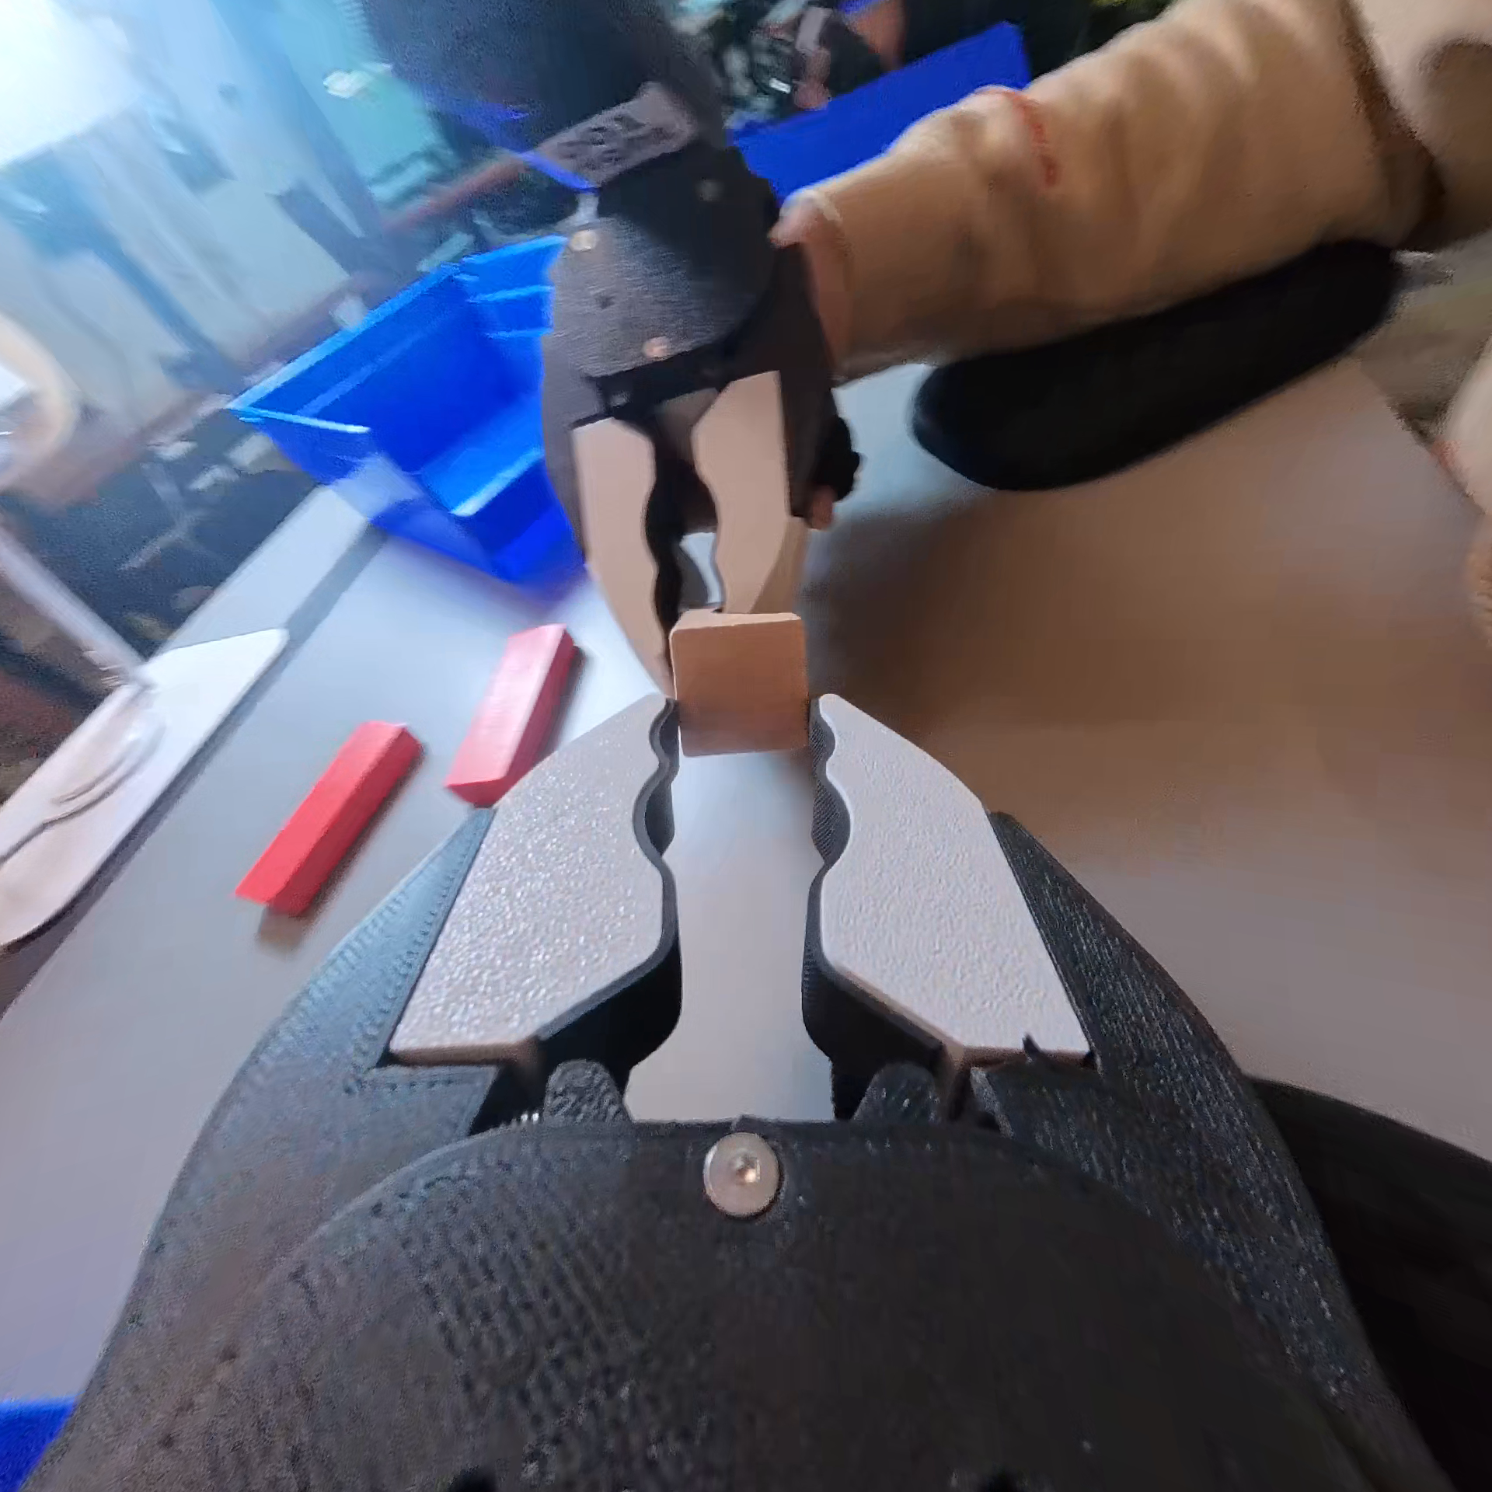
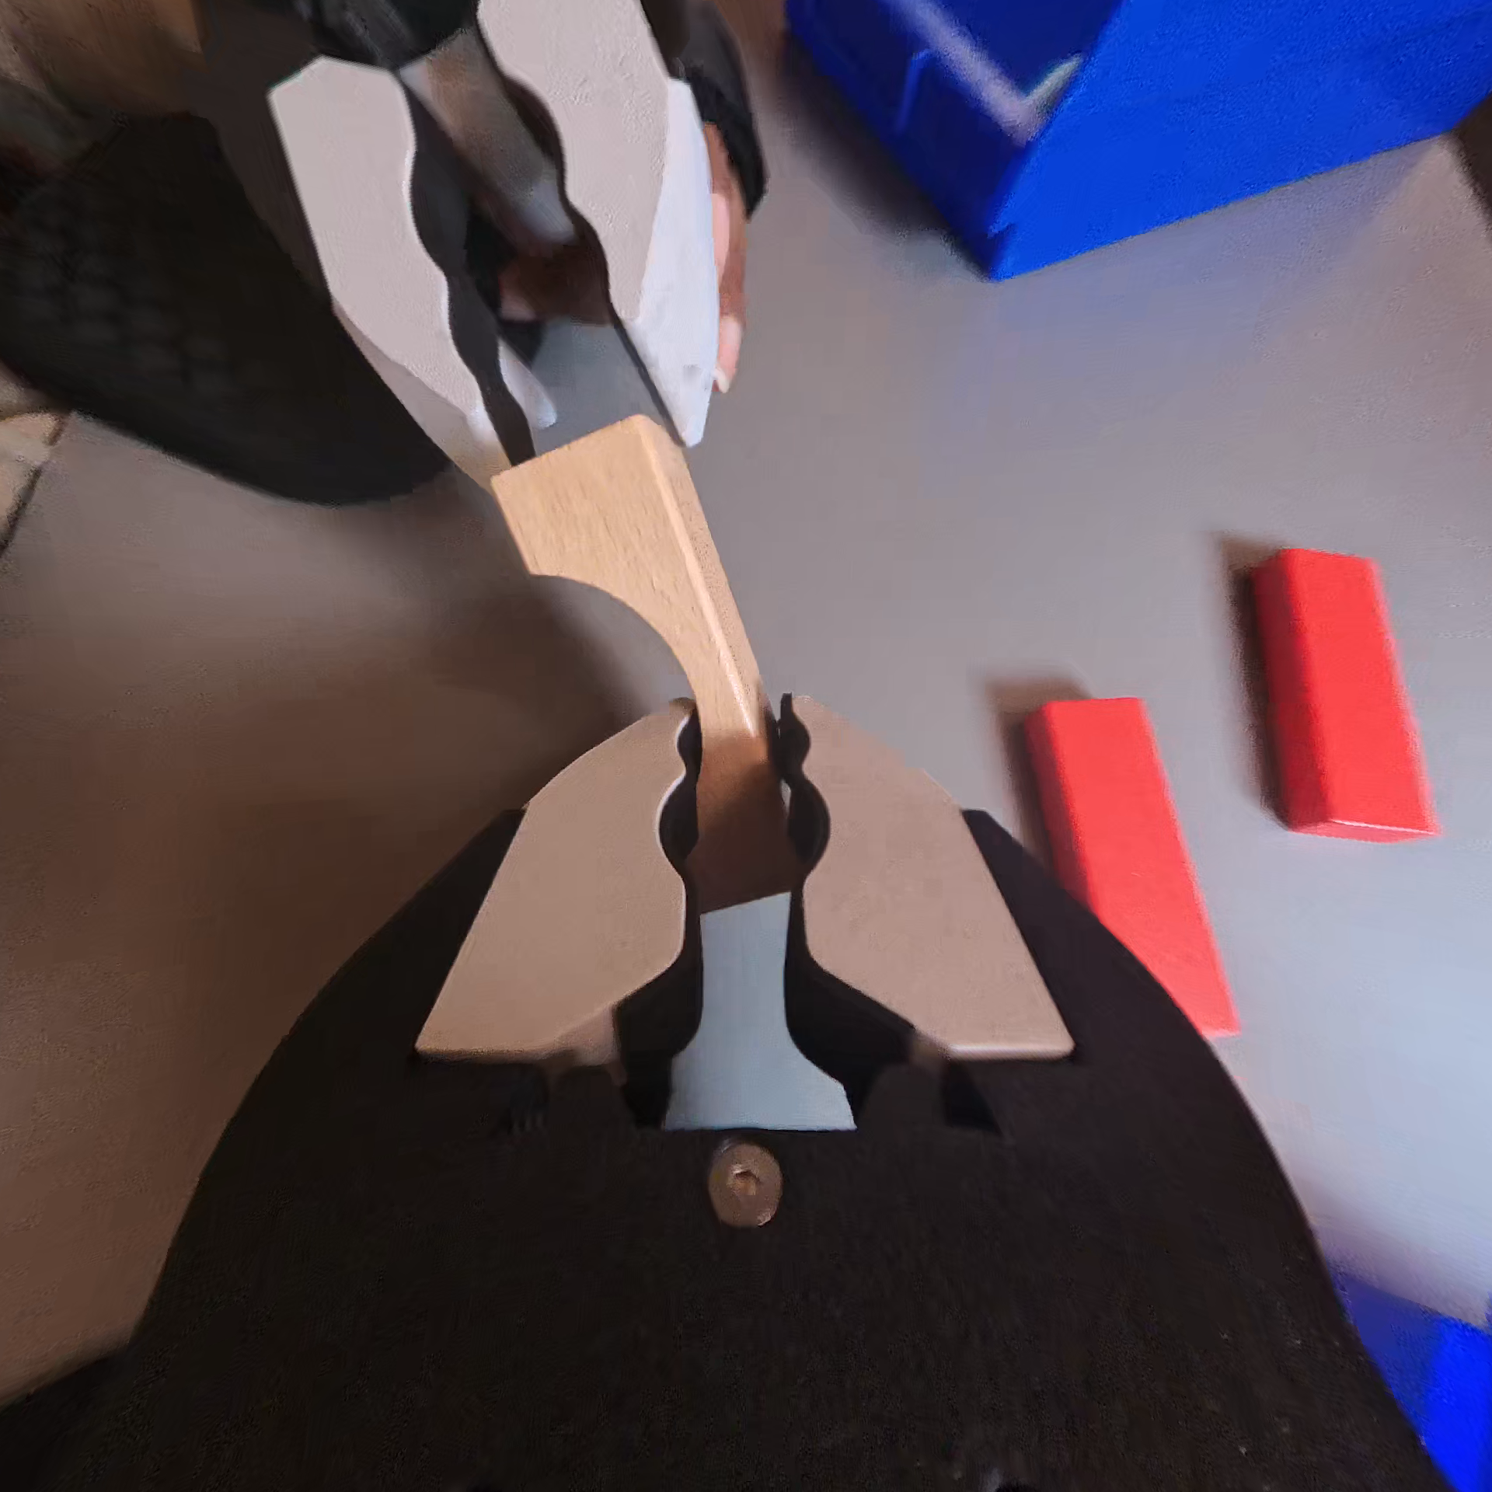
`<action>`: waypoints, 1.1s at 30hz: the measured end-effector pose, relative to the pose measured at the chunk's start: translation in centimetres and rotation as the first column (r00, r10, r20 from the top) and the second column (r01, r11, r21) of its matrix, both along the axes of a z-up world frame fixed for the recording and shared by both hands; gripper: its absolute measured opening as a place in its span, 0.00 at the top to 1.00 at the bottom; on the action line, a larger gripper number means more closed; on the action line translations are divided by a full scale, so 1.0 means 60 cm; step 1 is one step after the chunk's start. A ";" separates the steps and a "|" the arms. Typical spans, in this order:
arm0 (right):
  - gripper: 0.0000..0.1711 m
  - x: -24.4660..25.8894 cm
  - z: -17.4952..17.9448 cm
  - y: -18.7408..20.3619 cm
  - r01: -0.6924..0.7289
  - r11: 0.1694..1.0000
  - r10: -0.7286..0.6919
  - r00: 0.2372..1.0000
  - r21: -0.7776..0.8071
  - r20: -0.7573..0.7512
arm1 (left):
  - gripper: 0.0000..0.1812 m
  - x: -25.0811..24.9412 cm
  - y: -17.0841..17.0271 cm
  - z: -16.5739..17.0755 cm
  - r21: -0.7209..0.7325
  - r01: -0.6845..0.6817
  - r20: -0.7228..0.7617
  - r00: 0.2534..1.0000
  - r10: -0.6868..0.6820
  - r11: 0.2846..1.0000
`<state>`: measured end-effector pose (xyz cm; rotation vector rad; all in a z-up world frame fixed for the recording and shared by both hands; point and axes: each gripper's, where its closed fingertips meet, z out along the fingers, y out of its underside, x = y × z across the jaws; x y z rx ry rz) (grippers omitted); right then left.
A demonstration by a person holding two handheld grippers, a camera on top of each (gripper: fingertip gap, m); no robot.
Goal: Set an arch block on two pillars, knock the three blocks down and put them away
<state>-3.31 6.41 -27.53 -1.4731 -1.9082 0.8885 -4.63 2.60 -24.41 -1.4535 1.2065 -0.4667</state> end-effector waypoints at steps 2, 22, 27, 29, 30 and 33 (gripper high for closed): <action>0.90 -0.001 0.036 0.037 0.108 0.993 -0.105 0.991 0.039 -0.087 | 0.83 -0.022 0.031 0.017 0.049 -0.119 0.058 0.992 0.116 0.992; 0.79 0.225 0.136 0.344 0.864 0.309 -0.799 0.462 0.397 -0.385 | 0.79 -0.048 0.067 -0.032 -0.012 -0.246 -0.061 0.968 0.245 0.969; 0.73 0.080 0.046 0.236 0.602 0.722 -0.582 0.795 0.340 -0.170 | 0.79 -0.051 0.070 -0.037 -0.016 -0.256 -0.073 0.964 0.254 0.967; 0.65 0.050 0.004 0.204 0.529 0.811 -0.533 0.844 0.249 -0.057 | 0.79 -0.051 0.070 -0.037 -0.016 -0.255 -0.073 0.965 0.254 0.967; 0.61 0.041 -0.013 0.196 0.505 0.836 -0.514 0.857 0.216 -0.013 | 0.79 -0.051 0.070 -0.037 -0.016 -0.256 -0.075 0.964 0.254 0.966; 0.60 0.030 -0.048 0.200 0.465 0.867 -0.481 0.875 0.179 0.055 | 0.79 -0.052 0.070 -0.036 -0.011 -0.259 -0.077 0.963 0.257 0.966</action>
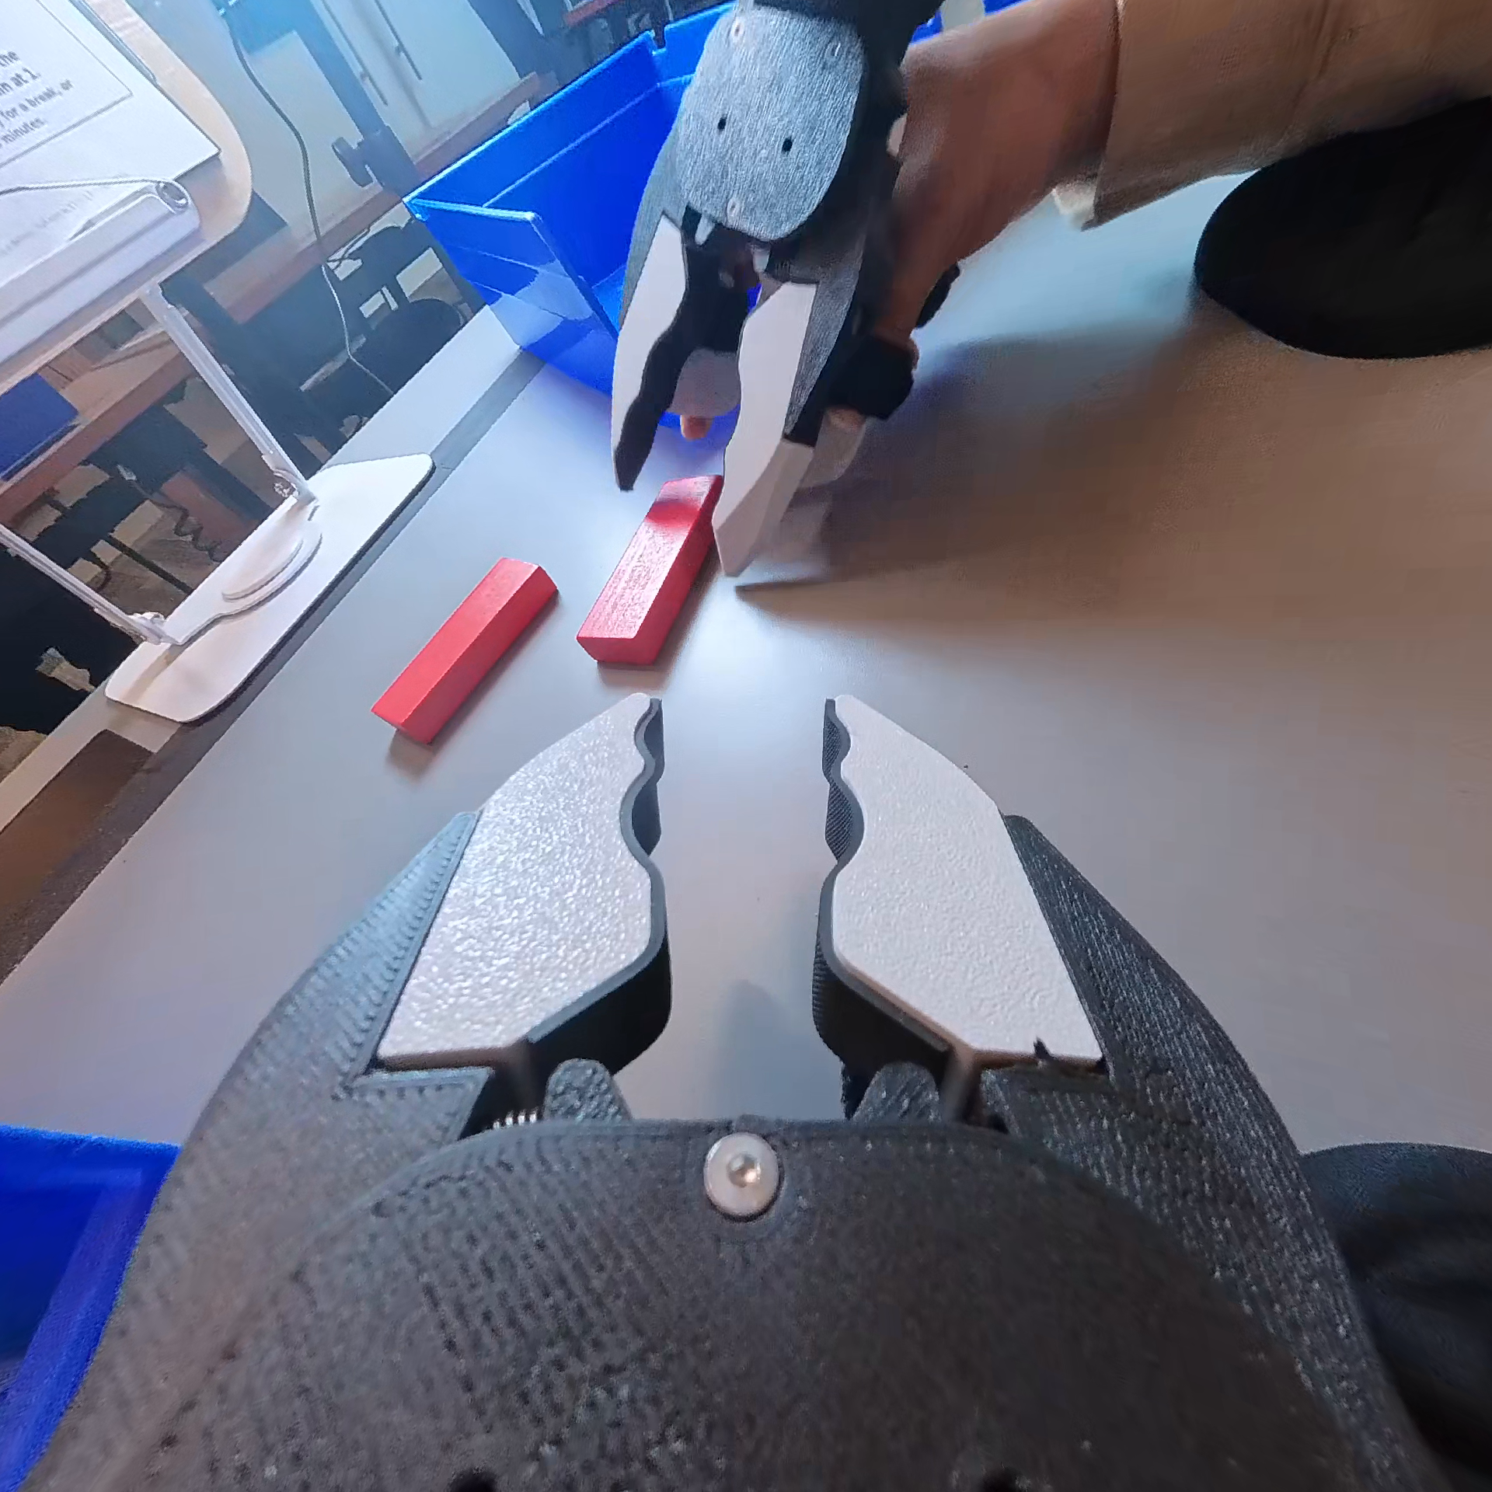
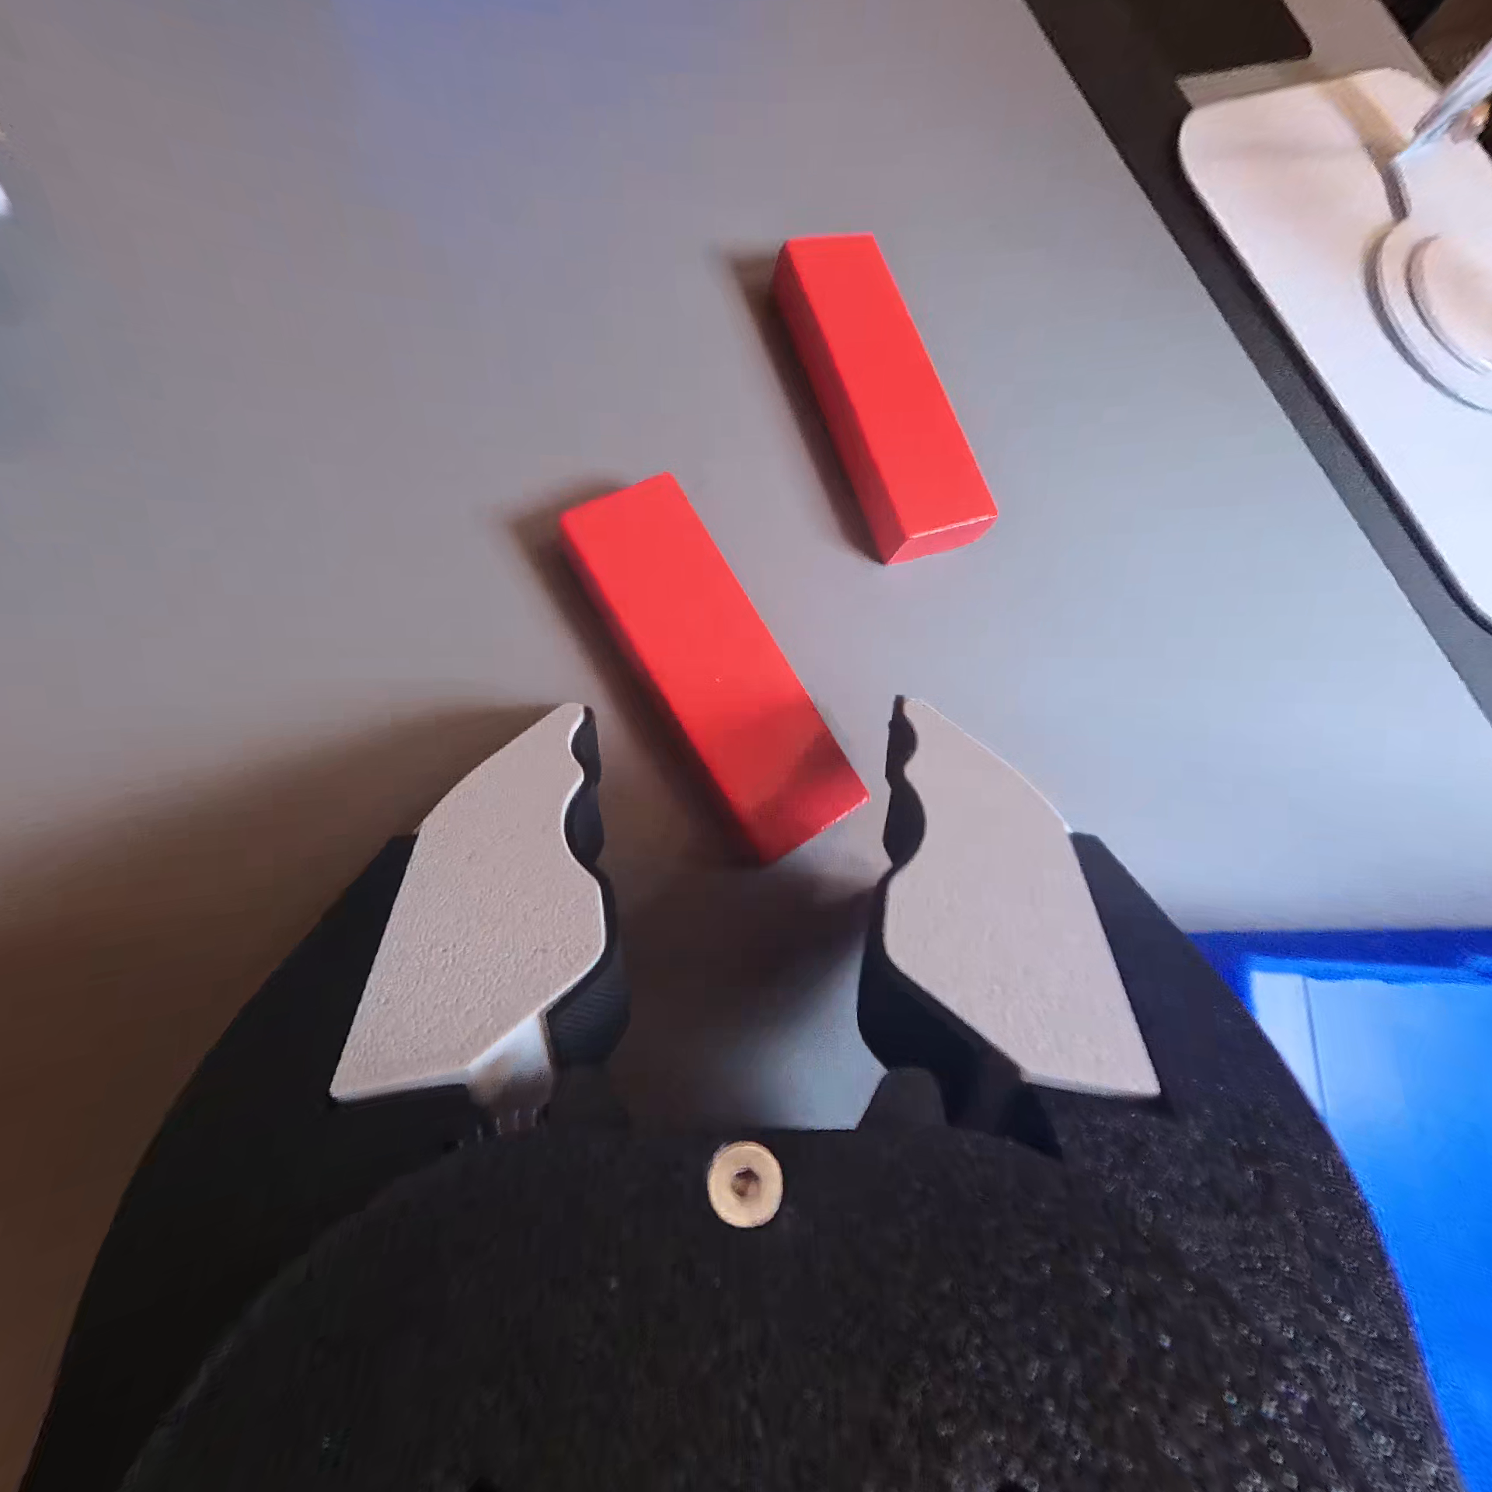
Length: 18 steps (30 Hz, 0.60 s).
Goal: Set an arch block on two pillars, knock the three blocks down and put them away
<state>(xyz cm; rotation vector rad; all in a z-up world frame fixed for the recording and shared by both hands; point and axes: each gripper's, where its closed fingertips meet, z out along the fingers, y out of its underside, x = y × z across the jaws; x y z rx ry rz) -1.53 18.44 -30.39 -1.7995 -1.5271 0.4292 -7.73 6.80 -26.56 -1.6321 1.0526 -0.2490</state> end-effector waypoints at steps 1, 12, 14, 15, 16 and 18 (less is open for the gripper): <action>0.64 -0.005 -0.003 0.001 -0.019 1.000 0.019 1.000 -0.025 -0.015 | 0.79 0.000 -0.001 0.001 -0.001 0.001 0.003 1.000 -0.001 1.000; 0.80 -0.006 0.005 -0.030 -0.061 0.993 0.063 0.998 -0.102 0.021 | 0.79 0.000 -0.001 -0.003 -0.023 0.005 0.008 1.000 -0.004 1.000; 0.81 -0.006 0.040 -0.018 -0.026 0.997 0.020 0.997 -0.068 -0.076 | 0.79 -0.001 0.000 -0.004 -0.022 0.003 0.007 1.000 -0.002 1.000; 0.80 -0.002 0.066 -0.007 0.006 0.999 -0.011 0.990 -0.035 -0.140 | 0.79 -0.001 0.000 -0.004 -0.022 0.002 0.005 1.000 -0.002 1.000; 0.80 0.006 0.096 0.009 0.052 0.999 -0.050 0.976 0.005 -0.214 | 0.79 -0.001 0.000 -0.005 -0.021 0.002 0.001 1.000 -0.002 1.000; 0.80 0.043 0.155 0.051 0.208 0.976 -0.174 0.921 0.061 -0.348 | 0.79 -0.002 0.001 -0.007 -0.022 -0.001 -0.006 1.000 0.001 1.000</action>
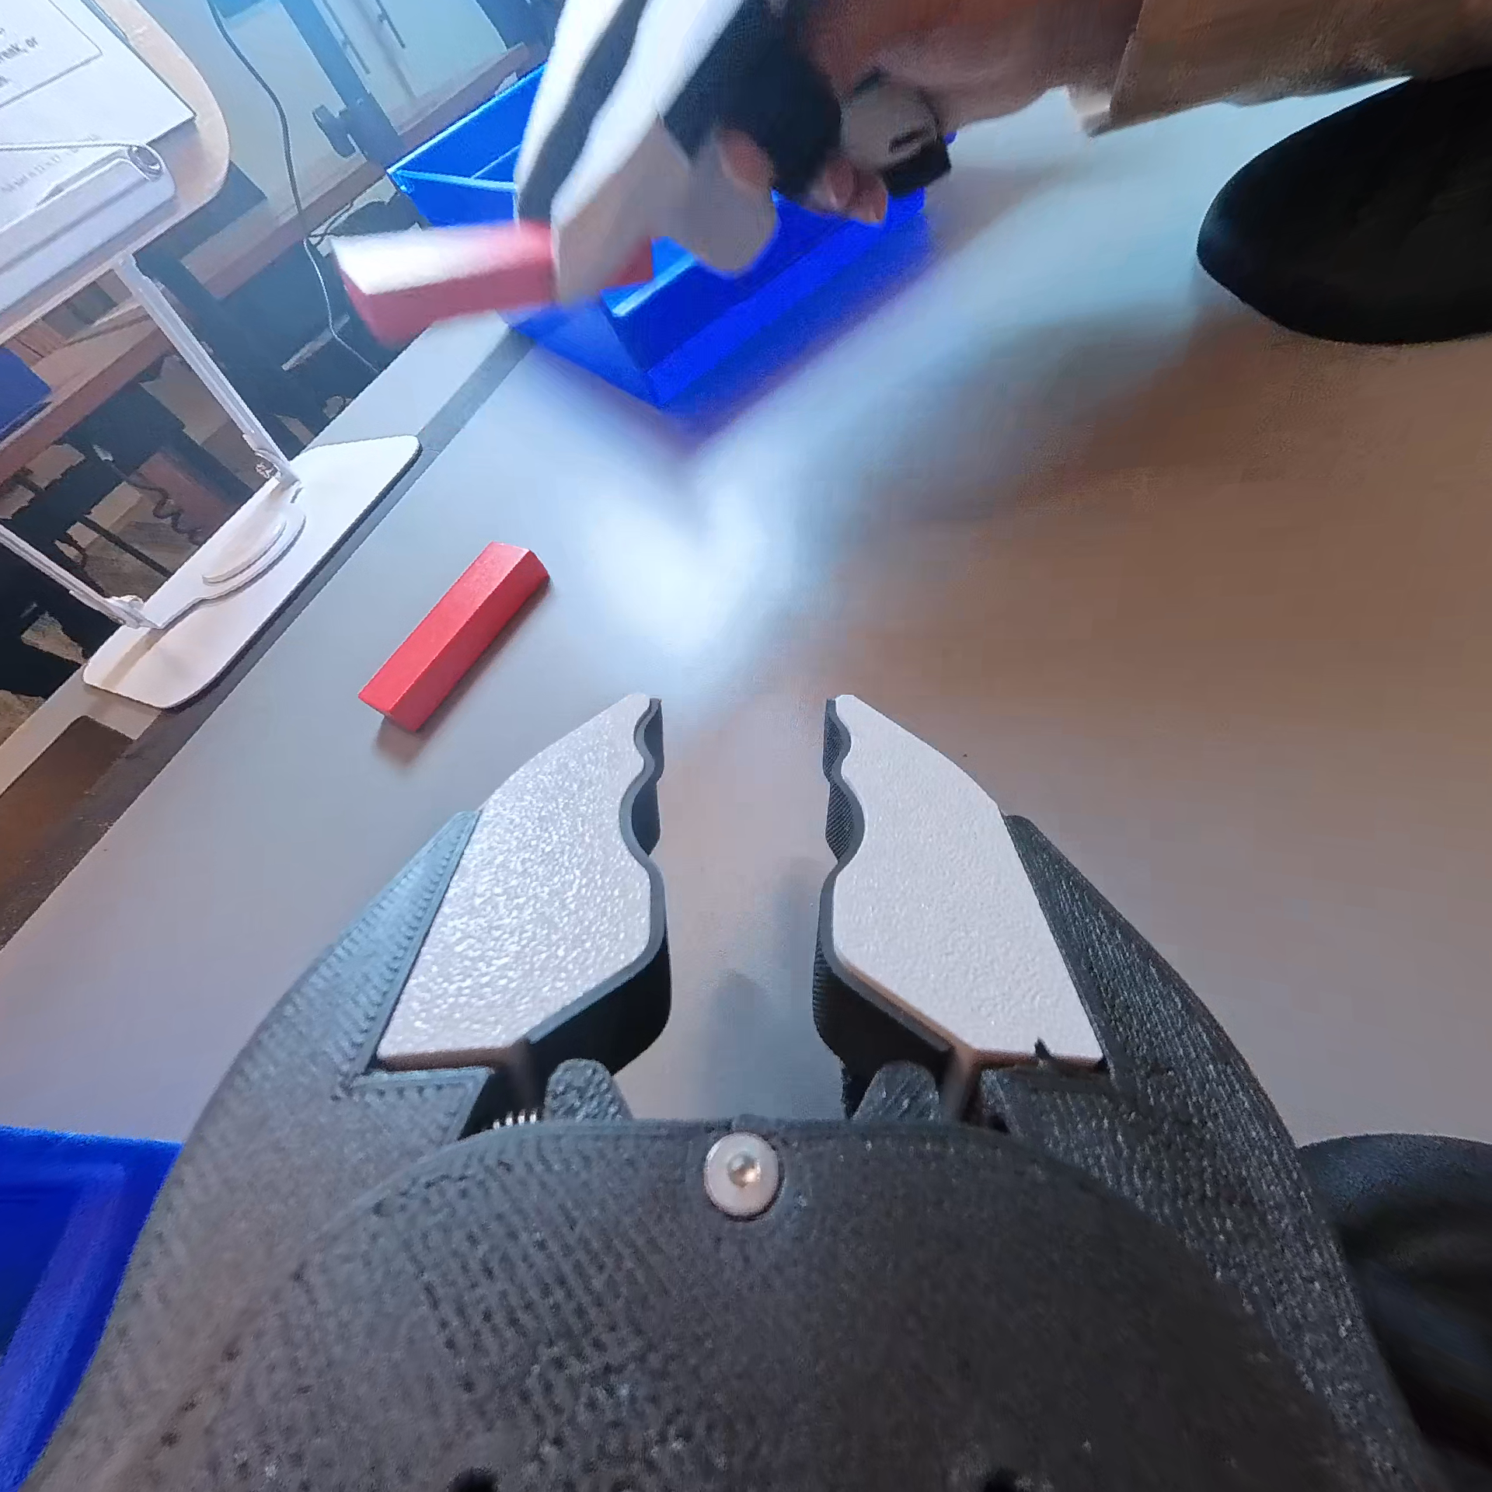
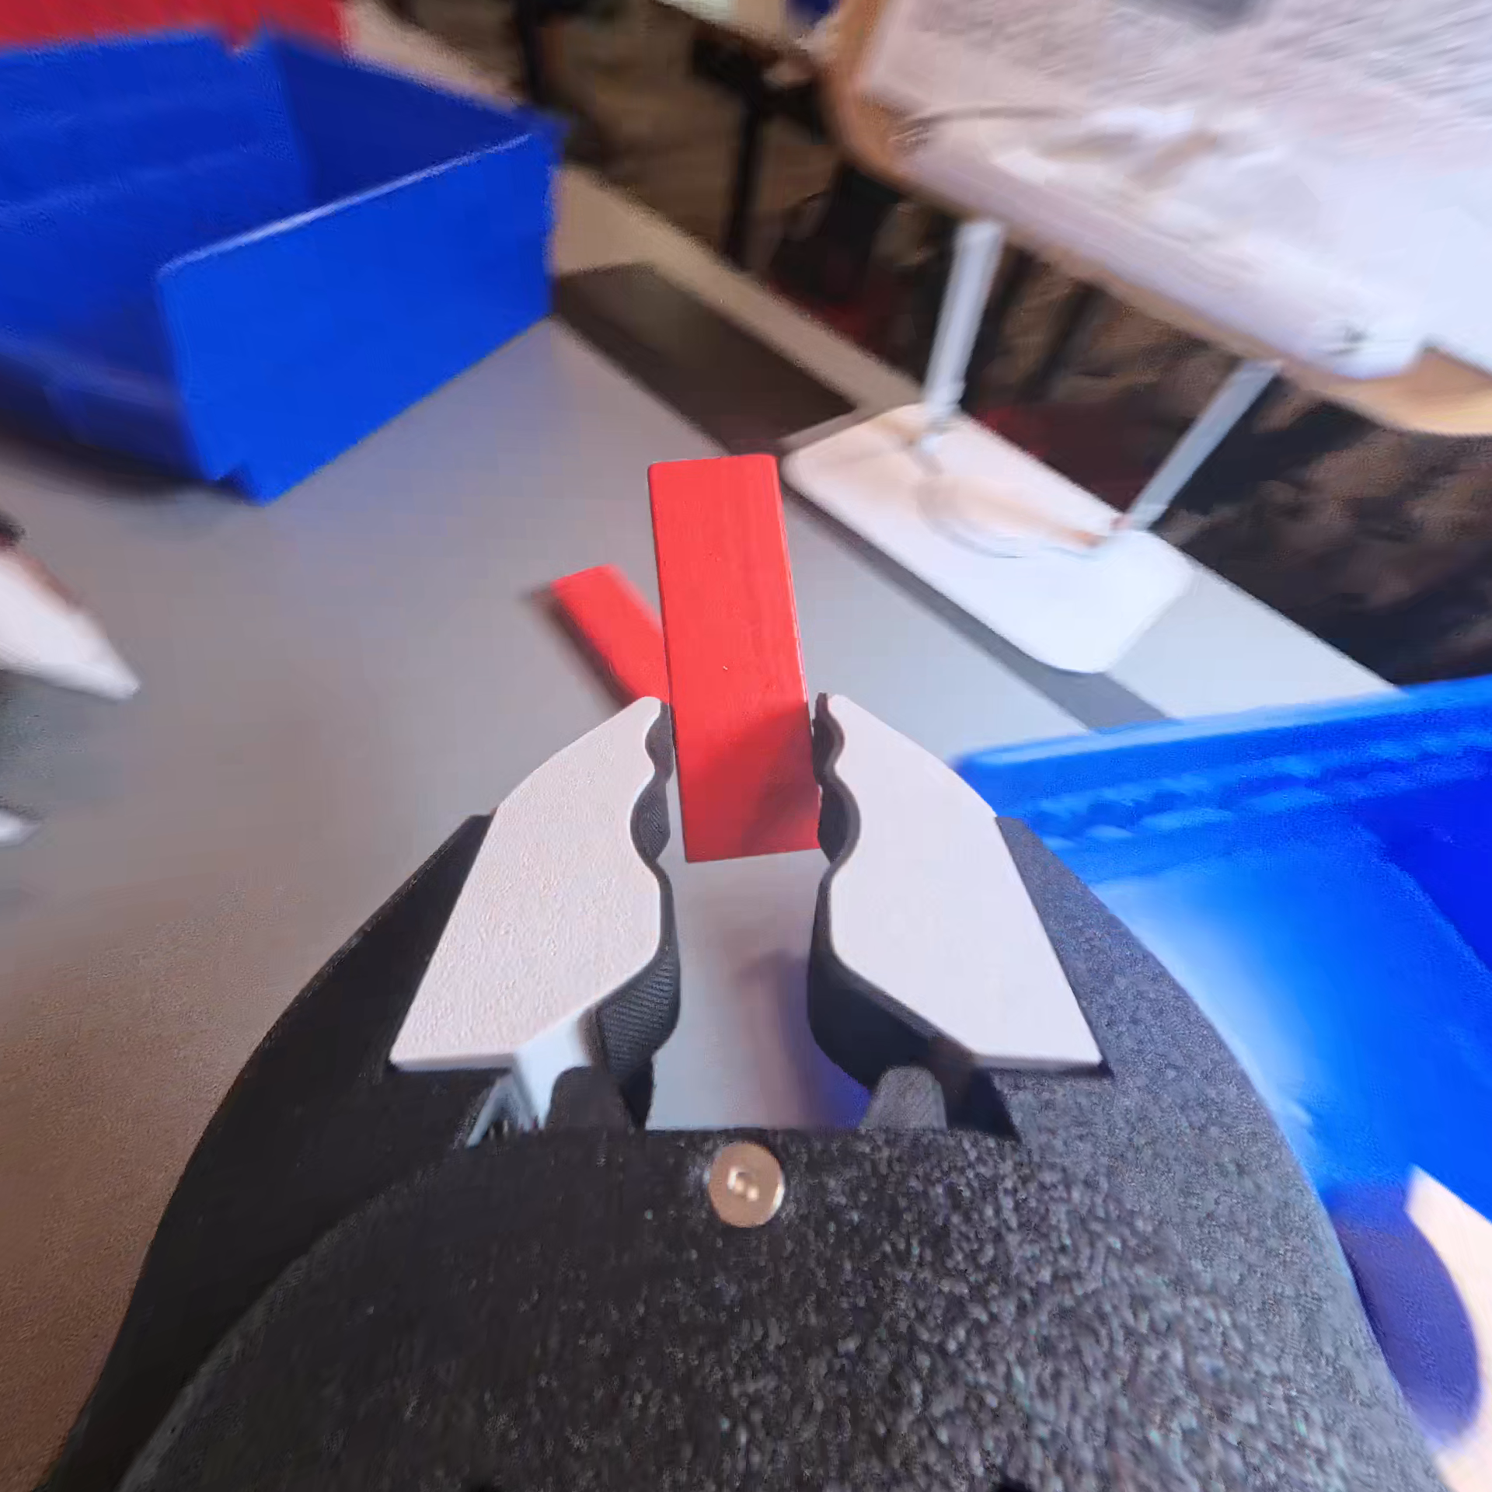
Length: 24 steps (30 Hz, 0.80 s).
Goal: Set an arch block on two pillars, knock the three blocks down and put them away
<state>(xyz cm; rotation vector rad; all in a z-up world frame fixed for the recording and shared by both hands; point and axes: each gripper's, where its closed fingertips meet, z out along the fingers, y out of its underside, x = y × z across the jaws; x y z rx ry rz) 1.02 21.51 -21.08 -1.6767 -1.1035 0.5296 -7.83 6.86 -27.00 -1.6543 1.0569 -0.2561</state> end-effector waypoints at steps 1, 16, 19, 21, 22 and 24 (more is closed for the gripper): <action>0.80 0.032 0.021 0.028 0.120 0.993 -0.119 0.992 0.020 -0.043 | 0.79 0.000 0.000 -0.001 -0.002 -0.001 -0.003 1.000 0.001 1.000; 0.78 0.214 0.012 0.139 0.570 0.798 -0.590 0.805 0.196 0.060 | 0.79 -0.005 0.006 -0.005 -0.014 -0.024 -0.006 1.000 0.024 1.000; 0.79 0.127 0.032 0.091 0.375 0.886 -0.399 0.916 0.272 0.040 | 0.79 -0.006 0.007 -0.005 -0.012 -0.025 -0.009 1.000 0.025 1.000; 0.77 0.052 0.009 0.044 0.212 0.950 -0.237 0.968 0.230 0.084 | 0.79 -0.007 0.008 -0.006 -0.014 -0.029 -0.009 1.000 0.029 0.999; 0.75 0.016 -0.010 0.021 0.140 0.974 -0.162 0.980 0.180 0.113 | 0.79 -0.007 0.009 -0.006 -0.014 -0.031 -0.009 0.999 0.031 0.999; 0.69 -0.045 -0.058 -0.011 0.039 0.998 -0.045 0.985 0.040 0.167 | 0.79 -0.008 0.010 -0.006 -0.015 -0.034 -0.008 0.999 0.034 0.999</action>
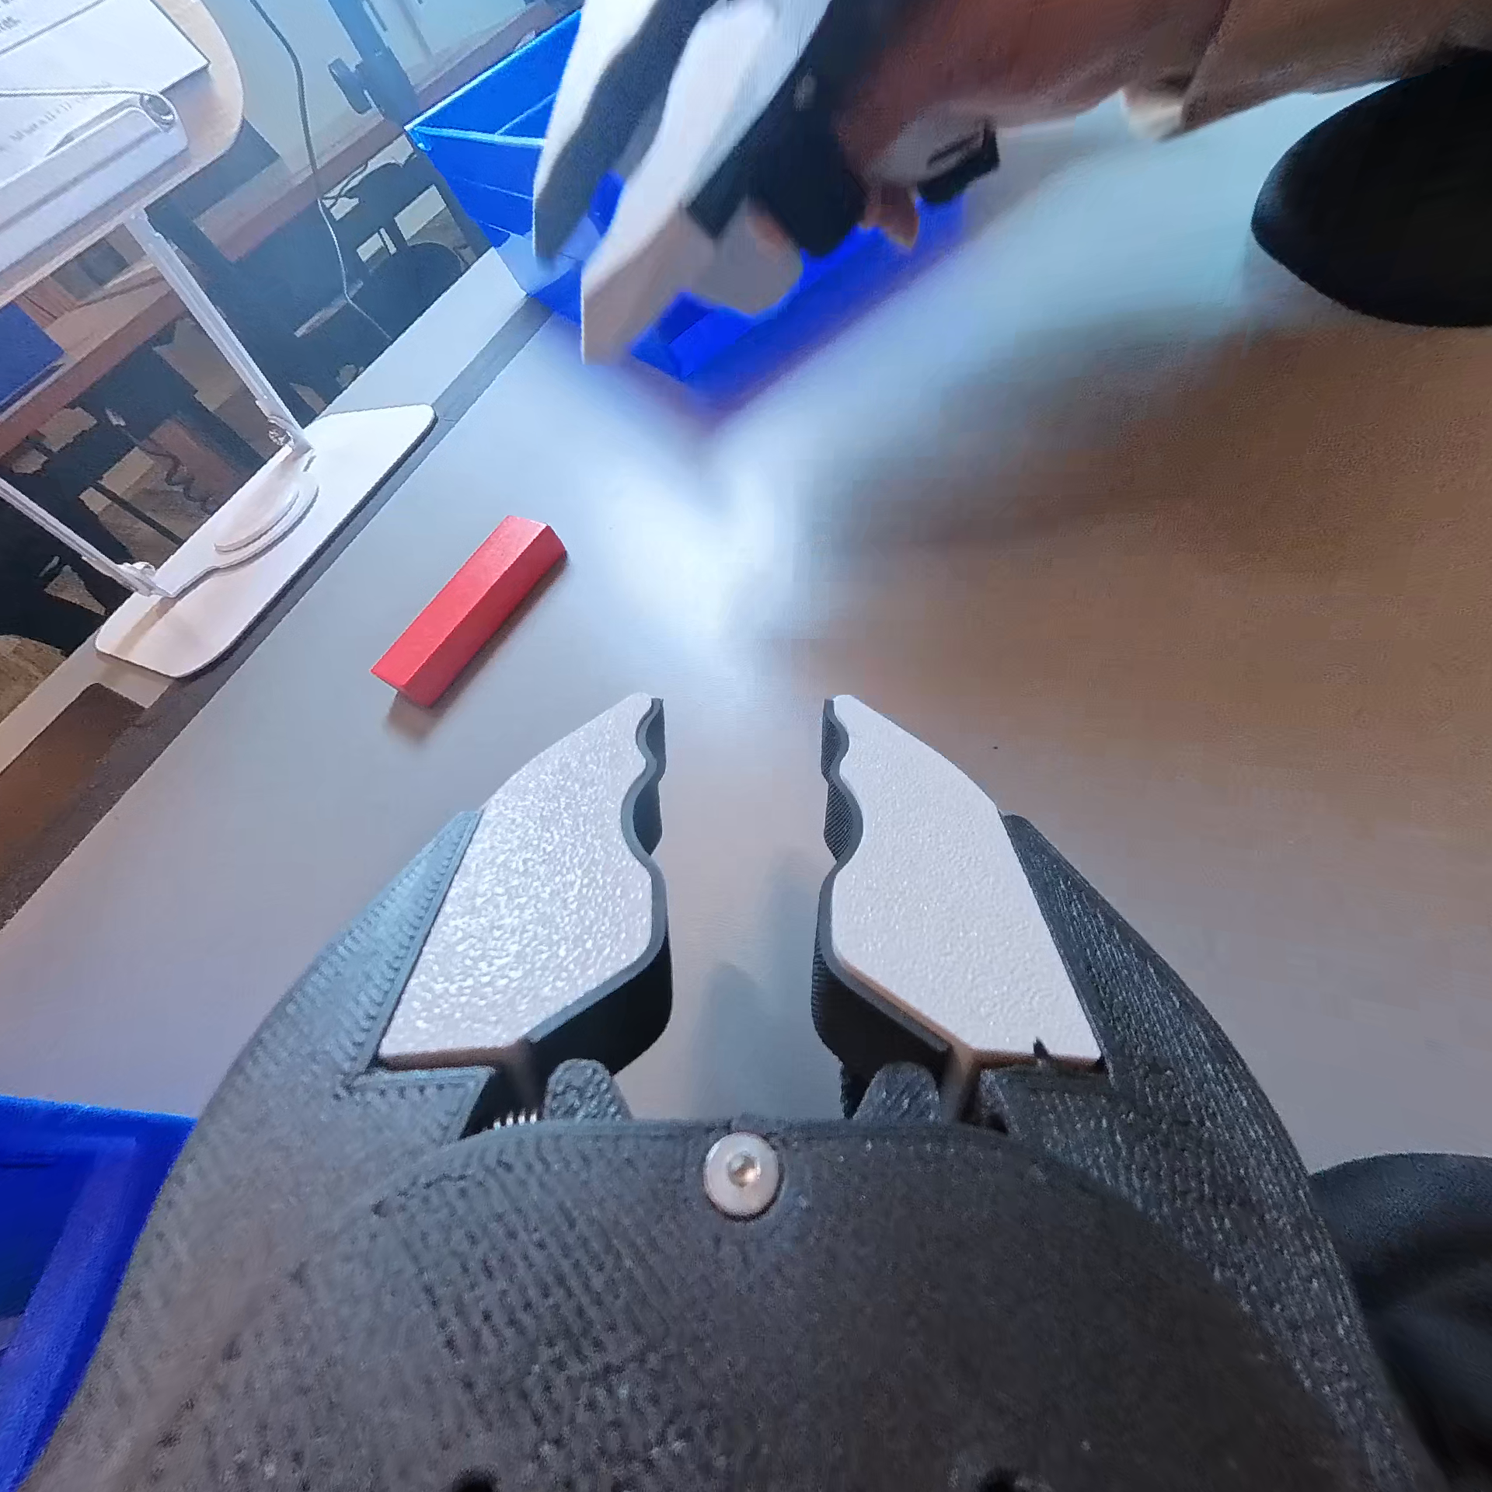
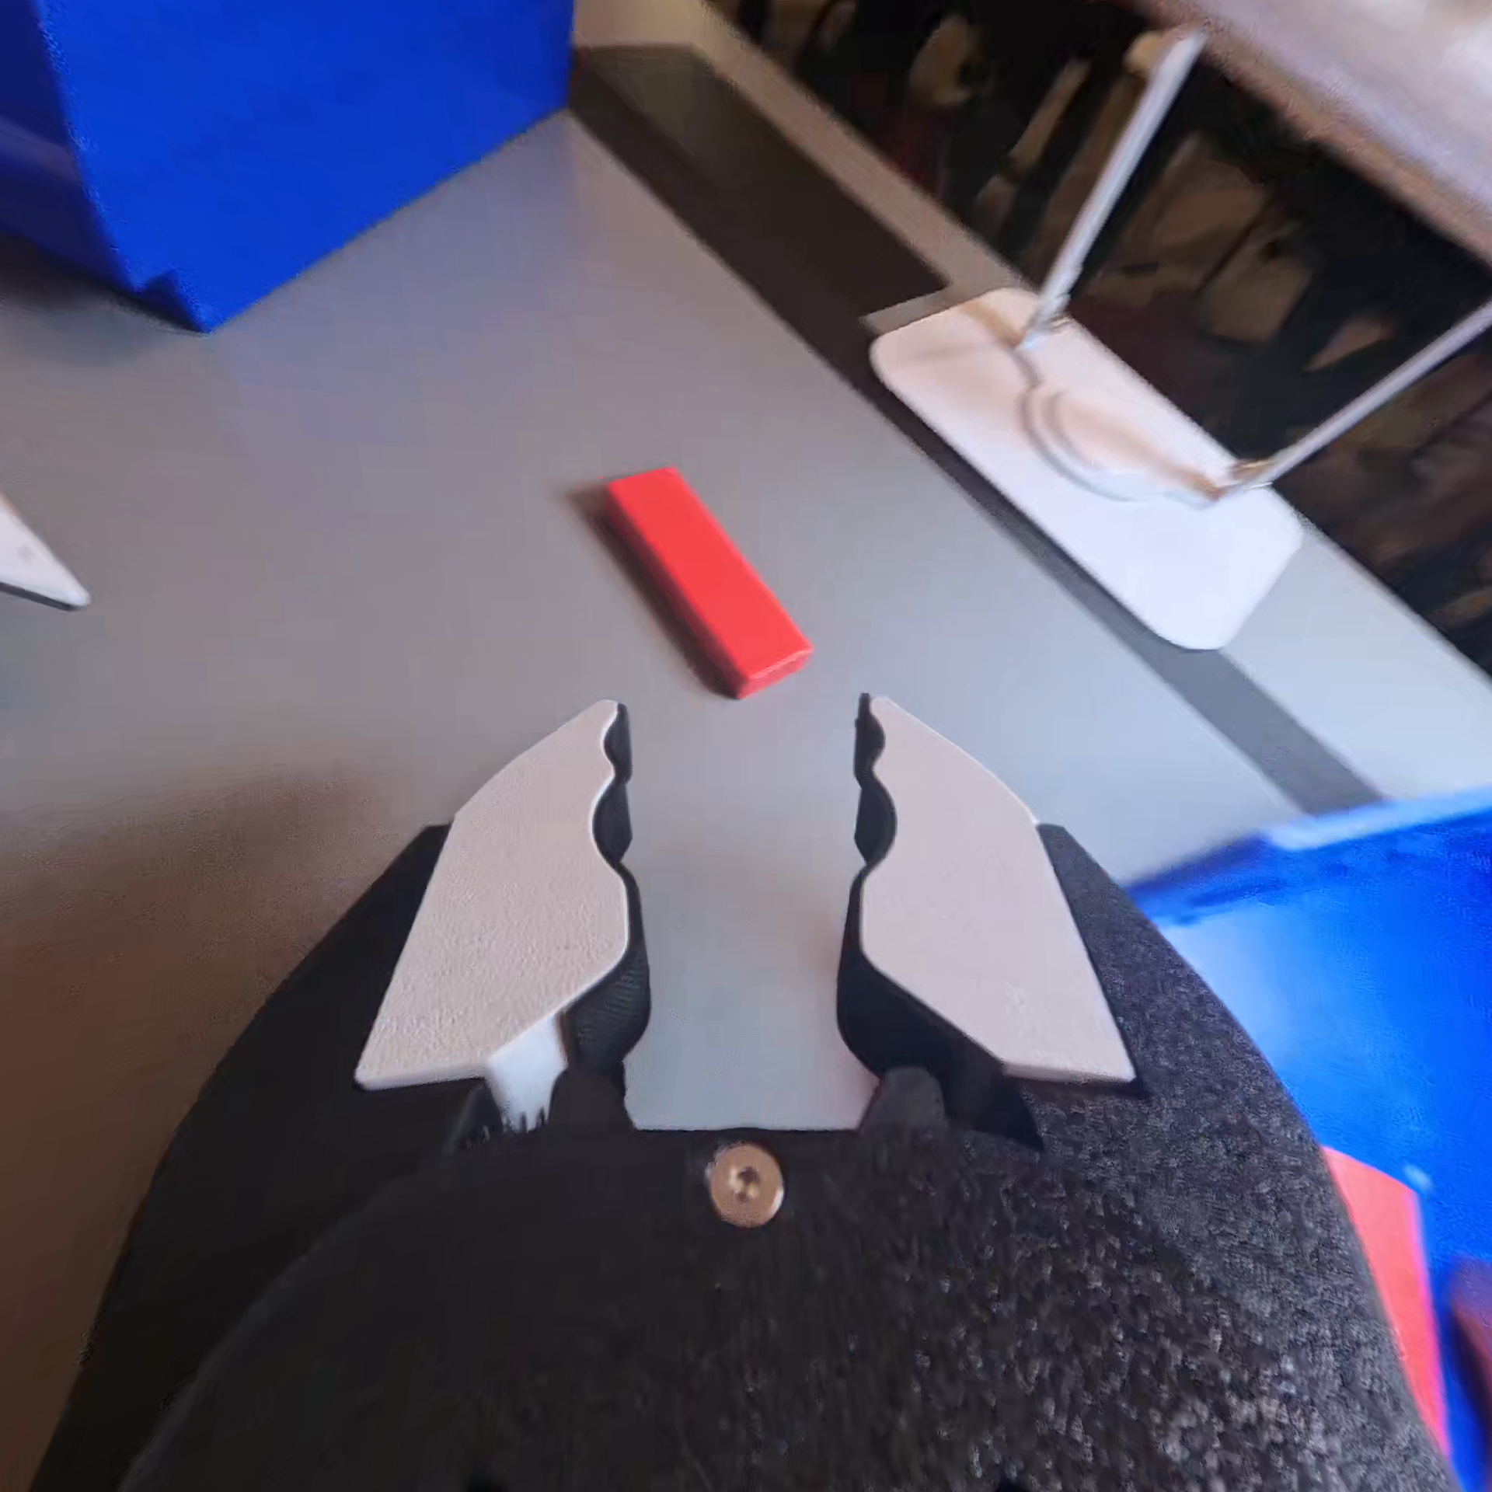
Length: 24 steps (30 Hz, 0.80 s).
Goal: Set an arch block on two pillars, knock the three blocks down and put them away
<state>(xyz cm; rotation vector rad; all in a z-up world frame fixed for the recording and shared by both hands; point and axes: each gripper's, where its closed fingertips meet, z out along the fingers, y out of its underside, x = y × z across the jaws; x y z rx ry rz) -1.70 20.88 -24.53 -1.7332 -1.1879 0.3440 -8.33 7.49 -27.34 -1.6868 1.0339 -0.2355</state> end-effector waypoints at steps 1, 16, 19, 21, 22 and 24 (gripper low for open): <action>0.66 -0.024 -0.022 -0.007 -0.032 0.997 0.033 0.999 -0.072 0.014 | 0.79 0.000 0.000 0.000 0.000 -0.001 0.002 1.000 0.001 1.000; 0.80 -0.096 -0.097 0.010 -0.197 0.958 0.233 0.958 -0.207 0.164 | 0.76 -0.009 0.004 0.027 -0.008 -0.041 0.127 0.991 0.041 0.999; 0.81 -0.072 -0.038 -0.012 -0.189 0.980 0.196 0.973 -0.066 0.122 | 0.77 -0.012 0.005 0.030 0.004 -0.049 0.121 0.991 0.048 0.999; 0.81 -0.048 0.030 -0.001 -0.119 0.991 0.117 0.992 0.052 0.042 | 0.77 -0.012 0.005 0.032 0.006 -0.050 0.127 0.991 0.049 0.999; 0.81 -0.031 0.067 0.011 -0.065 0.992 0.066 0.998 0.104 -0.010 | 0.77 -0.012 0.004 0.032 0.005 -0.048 0.130 0.990 0.047 0.999; 0.81 0.022 0.132 0.045 0.098 0.978 -0.081 0.992 0.183 -0.098 | 0.77 -0.011 0.004 0.029 0.004 -0.047 0.121 0.992 0.046 0.999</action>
